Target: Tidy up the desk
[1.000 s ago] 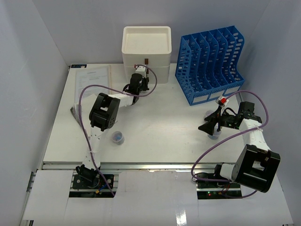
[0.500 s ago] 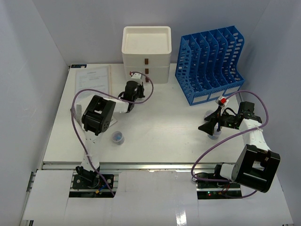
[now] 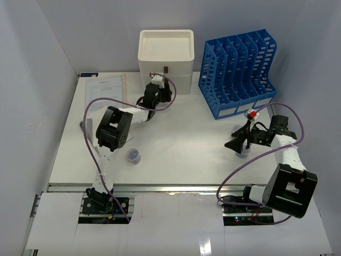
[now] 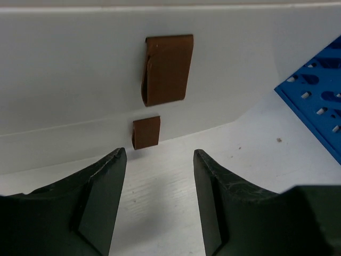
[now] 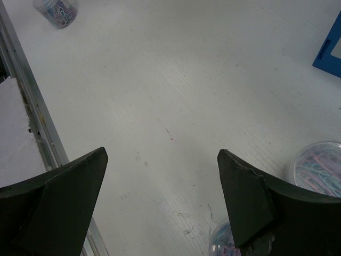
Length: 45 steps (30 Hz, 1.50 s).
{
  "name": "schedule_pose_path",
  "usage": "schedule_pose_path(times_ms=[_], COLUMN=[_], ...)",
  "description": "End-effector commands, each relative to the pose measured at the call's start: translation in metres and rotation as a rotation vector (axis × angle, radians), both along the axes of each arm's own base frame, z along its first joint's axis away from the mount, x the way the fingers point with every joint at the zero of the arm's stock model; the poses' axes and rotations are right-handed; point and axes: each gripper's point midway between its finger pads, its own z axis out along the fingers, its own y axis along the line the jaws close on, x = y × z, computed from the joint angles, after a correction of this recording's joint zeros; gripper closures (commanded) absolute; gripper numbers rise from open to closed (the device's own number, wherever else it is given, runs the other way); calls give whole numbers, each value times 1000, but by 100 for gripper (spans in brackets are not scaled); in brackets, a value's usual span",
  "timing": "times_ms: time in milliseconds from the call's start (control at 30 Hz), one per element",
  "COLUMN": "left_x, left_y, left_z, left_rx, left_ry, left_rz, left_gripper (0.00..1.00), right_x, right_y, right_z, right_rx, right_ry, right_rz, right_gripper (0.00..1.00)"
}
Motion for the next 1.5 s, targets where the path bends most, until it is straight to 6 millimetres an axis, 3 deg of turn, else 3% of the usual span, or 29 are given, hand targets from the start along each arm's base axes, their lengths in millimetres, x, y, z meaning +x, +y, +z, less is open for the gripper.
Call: schedule_pose_path(times_ms=[0, 267, 433, 800, 900, 967, 1200, 1233, 1300, 1367, 1467], left_x=[16, 37, 44, 41, 39, 35, 20, 20, 20, 21, 26], left_y=[1, -3, -3, 6, 8, 8, 12, 12, 13, 12, 10], left_z=[6, 5, 6, 19, 22, 24, 25, 27, 26, 27, 30], left_rx=[3, 1, -7, 4, 2, -1, -11, -13, -11, -12, -15], left_ry=[-9, -18, -21, -50, -60, -67, -71, -74, -74, -77, -84], left_rz=[17, 27, 46, 82, 79, 76, 66, 64, 67, 69, 66], left_gripper=[37, 50, 63, 88, 99, 100, 99, 93, 67, 49, 44], right_x=[0, 0, 0, -1, -1, -2, -2, -2, -2, -2, -2], right_y=[1, 1, 1, 2, 2, 2, 2, 2, 2, 2, 2], right_z=[7, 6, 6, 7, 8, 8, 8, 8, 9, 8, 8], right_rx=[11, 12, 13, 16, 16, 15, 16, 17, 17, 16, 15], right_ry=[-21, -18, -18, -21, -21, -23, -25, -26, -26, -26, -24], right_rz=[9, 9, 9, 11, 11, 12, 13, 13, 13, 13, 13], right_gripper=[10, 10, 10, 10, 10, 10, 10, 10, 10, 10, 10])
